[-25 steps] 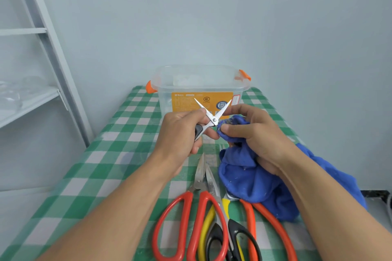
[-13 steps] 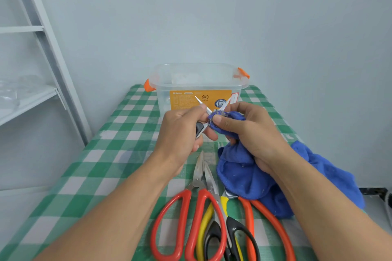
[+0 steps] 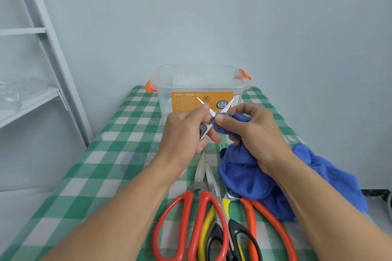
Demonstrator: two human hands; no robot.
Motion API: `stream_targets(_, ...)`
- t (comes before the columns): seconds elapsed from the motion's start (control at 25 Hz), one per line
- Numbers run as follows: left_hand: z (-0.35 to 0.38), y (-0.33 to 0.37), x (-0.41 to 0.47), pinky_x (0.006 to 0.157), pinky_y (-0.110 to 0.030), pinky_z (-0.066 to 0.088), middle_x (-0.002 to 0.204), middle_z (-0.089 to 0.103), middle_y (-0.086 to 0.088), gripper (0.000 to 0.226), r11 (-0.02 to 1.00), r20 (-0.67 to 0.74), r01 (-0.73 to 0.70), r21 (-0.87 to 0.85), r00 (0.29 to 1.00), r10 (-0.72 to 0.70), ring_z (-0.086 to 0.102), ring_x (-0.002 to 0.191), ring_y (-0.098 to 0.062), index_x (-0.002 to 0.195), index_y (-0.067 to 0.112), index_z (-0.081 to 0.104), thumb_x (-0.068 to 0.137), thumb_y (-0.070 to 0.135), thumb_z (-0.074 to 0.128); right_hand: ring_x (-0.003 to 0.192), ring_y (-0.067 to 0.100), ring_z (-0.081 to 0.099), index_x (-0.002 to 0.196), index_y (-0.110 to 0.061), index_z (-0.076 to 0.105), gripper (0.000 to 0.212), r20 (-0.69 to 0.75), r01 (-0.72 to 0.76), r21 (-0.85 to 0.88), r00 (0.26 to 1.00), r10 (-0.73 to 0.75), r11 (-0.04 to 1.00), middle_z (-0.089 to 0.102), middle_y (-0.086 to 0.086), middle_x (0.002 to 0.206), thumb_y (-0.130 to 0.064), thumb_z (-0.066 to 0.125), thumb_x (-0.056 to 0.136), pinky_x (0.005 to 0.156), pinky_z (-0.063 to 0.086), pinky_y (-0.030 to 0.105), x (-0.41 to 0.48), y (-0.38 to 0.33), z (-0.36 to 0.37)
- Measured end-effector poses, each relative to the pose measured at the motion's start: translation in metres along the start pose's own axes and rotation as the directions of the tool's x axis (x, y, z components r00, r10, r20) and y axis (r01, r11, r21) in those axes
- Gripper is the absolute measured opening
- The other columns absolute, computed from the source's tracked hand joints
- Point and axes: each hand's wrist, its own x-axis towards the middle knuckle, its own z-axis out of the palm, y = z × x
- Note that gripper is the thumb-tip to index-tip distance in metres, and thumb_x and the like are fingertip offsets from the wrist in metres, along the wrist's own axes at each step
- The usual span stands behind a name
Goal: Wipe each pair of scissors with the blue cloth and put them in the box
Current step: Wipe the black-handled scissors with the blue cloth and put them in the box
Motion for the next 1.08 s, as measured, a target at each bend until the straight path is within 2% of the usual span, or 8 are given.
stream_targets(0.12, 0.0, -0.001, -0.001, 0.035, -0.018, 0.024, 0.063, 0.061, -0.028, 0.044, 1.0, 0.012, -0.025, 0.007, 1.0, 0.025, 0.03, 0.038, -0.017, 0.076, -0.004, 0.066, 0.102, 0.029, 0.053, 0.051, 0.009, 0.05, 0.088, -0.003, 0.064, 0.037, -0.027, 0.026, -0.08, 0.999, -0.028, 0.996, 0.059, -0.011, 0.054, -0.033, 0.083, 0.08, 0.054, 0.044, 0.025, 0.0, -0.002, 0.003)
stream_targets(0.32, 0.0, -0.001, -0.003, 0.036, -0.02, 0.025, 0.058, 0.063, -0.019, 0.045, 1.0, -0.002, -0.012, -0.012, 1.0, 0.012, 0.031, 0.036, -0.016, 0.085, -0.006, 0.065, 0.102, 0.033, 0.051, 0.067, 0.018, 0.065, 0.099, -0.006, 0.064, 0.026, 0.038, -0.067, 0.057, 0.997, 0.065, 0.996, 0.073, 0.005, 0.074, -0.016, 0.081, 0.082, 0.064, 0.046, 0.035, 0.001, -0.001, -0.003)
stream_targets(0.4, 0.001, -0.001, -0.003, 0.036, -0.02, 0.025, 0.058, 0.063, -0.019, 0.046, 1.0, -0.003, -0.012, -0.016, 1.0, 0.012, 0.031, 0.036, -0.017, 0.086, -0.007, 0.065, 0.103, 0.034, 0.049, 0.065, 0.016, 0.067, 0.097, -0.007, 0.063, 0.023, 0.03, -0.048, 0.057, 0.998, 0.046, 0.997, 0.073, 0.003, 0.072, -0.014, 0.08, 0.082, 0.064, 0.046, 0.035, 0.0, -0.001, -0.003)
stream_targets(0.56, 0.005, 0.0, -0.005, 0.037, -0.02, 0.024, 0.062, 0.063, -0.025, 0.045, 0.999, 0.011, -0.034, -0.03, 0.999, 0.034, 0.031, 0.037, -0.016, 0.077, 0.001, 0.07, 0.103, 0.033, 0.05, 0.048, 0.004, 0.053, 0.085, -0.007, 0.062, 0.016, -0.049, 0.031, -0.01, 0.998, -0.031, 0.999, 0.061, -0.011, 0.054, -0.014, 0.076, 0.084, 0.052, 0.042, 0.021, -0.002, -0.001, 0.003)
stream_targets(0.68, 0.006, 0.0, -0.005, 0.037, -0.021, 0.025, 0.062, 0.063, -0.026, 0.043, 0.998, 0.024, -0.049, -0.028, 0.998, 0.05, 0.031, 0.036, -0.016, 0.075, 0.004, 0.069, 0.103, 0.032, 0.051, 0.052, 0.009, 0.047, 0.078, -0.009, 0.064, 0.015, -0.113, 0.045, -0.086, 0.992, -0.055, 0.995, 0.056, -0.012, 0.054, -0.02, 0.075, 0.081, 0.057, 0.04, 0.03, -0.001, 0.0, 0.006)
stream_targets(0.88, 0.005, 0.0, -0.005, 0.037, -0.02, 0.025, 0.061, 0.063, -0.024, 0.045, 0.999, 0.028, -0.055, -0.003, 0.998, 0.055, 0.032, 0.035, -0.016, 0.078, 0.0, 0.069, 0.103, 0.033, 0.051, 0.053, 0.01, 0.045, 0.078, -0.004, 0.066, 0.021, -0.116, 0.06, -0.099, 0.991, -0.071, 0.993, 0.055, -0.008, 0.055, -0.024, 0.073, 0.082, 0.057, 0.04, 0.032, -0.002, 0.0, 0.008)
stream_targets(0.96, 0.004, 0.0, -0.005, 0.037, -0.02, 0.025, 0.061, 0.064, -0.022, 0.045, 0.998, 0.033, -0.058, -0.002, 0.998, 0.058, 0.032, 0.036, -0.016, 0.078, 0.001, 0.069, 0.103, 0.033, 0.05, 0.053, 0.009, 0.047, 0.08, -0.004, 0.068, 0.024, -0.11, 0.062, -0.093, 0.991, -0.072, 0.994, 0.058, -0.005, 0.059, -0.027, 0.074, 0.083, 0.057, 0.041, 0.03, -0.002, 0.0, 0.008)
stream_targets(1.08, 0.003, 0.0, -0.005, 0.037, -0.019, 0.024, 0.061, 0.064, -0.022, 0.047, 0.999, 0.031, -0.053, -0.011, 0.998, 0.053, 0.031, 0.036, -0.015, 0.084, -0.005, 0.07, 0.103, 0.034, 0.05, 0.05, 0.0, 0.054, 0.082, -0.006, 0.068, 0.019, -0.069, 0.059, -0.027, 0.996, -0.06, 0.998, 0.062, -0.01, 0.059, -0.023, 0.074, 0.088, 0.052, 0.042, 0.018, -0.003, 0.0, 0.008)
